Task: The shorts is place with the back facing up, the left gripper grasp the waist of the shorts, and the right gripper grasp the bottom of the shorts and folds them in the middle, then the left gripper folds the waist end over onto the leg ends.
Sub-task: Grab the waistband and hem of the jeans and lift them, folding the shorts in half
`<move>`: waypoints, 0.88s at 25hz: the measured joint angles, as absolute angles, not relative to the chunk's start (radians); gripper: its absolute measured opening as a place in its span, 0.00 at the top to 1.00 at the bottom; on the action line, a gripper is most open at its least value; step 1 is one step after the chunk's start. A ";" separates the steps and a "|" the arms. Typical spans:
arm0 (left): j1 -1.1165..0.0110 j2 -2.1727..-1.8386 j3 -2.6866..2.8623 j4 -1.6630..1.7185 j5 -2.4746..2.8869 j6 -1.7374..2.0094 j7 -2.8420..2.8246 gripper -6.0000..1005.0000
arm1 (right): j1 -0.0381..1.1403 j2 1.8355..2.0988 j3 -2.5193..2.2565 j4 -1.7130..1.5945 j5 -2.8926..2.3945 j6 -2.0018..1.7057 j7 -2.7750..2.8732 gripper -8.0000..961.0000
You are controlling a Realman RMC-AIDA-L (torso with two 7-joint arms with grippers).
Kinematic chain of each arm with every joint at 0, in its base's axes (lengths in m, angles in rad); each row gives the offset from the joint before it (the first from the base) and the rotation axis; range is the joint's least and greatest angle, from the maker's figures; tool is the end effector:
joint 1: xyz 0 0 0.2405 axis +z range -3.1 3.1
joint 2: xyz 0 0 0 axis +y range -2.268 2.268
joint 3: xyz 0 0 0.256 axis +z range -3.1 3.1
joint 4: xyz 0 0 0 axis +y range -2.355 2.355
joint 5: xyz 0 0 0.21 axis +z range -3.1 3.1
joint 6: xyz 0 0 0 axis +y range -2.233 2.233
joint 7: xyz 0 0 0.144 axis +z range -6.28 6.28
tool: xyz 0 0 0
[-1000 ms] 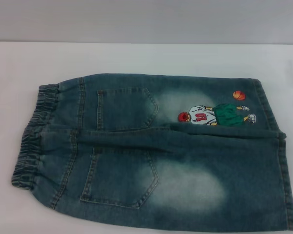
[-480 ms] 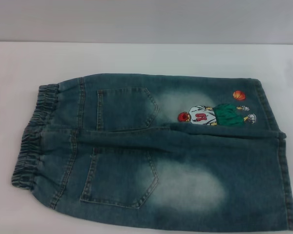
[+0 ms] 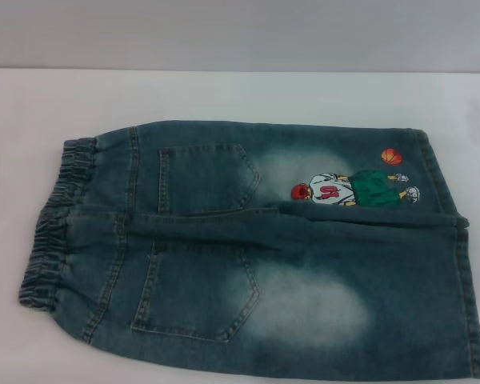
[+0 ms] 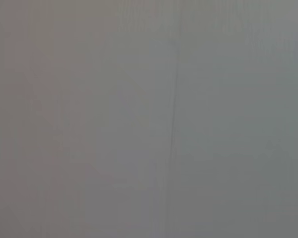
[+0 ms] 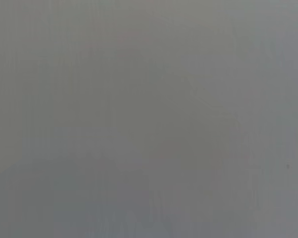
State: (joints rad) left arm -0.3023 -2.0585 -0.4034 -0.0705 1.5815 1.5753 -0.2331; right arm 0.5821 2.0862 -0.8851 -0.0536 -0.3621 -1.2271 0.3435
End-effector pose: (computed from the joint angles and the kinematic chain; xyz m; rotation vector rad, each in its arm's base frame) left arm -0.3692 0.2606 0.0594 -1.1857 -0.4382 -0.8152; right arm 0.3136 0.3729 0.0355 -1.3987 0.5534 0.8770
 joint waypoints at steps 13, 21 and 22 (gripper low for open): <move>-0.300 -2.058 -0.397 -0.055 1.580 1.579 -0.243 0.27 | 0.579 2.086 -0.885 -0.052 -0.362 -1.234 0.347 0.48; -0.326 -2.049 -0.243 0.019 1.582 1.579 -0.530 0.27 | 0.510 2.083 -0.890 -0.028 -0.369 -1.318 0.421 0.48; -0.337 -2.049 -0.199 0.054 1.582 1.582 -0.607 0.27 | 0.510 2.083 -0.890 -0.028 -0.369 -1.318 0.421 0.48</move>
State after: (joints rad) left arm -0.3374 -2.0491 -0.1995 0.0543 1.5820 1.5823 -0.6069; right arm 0.5104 2.0830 -0.8904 -0.0282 -0.3688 -1.3178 0.4210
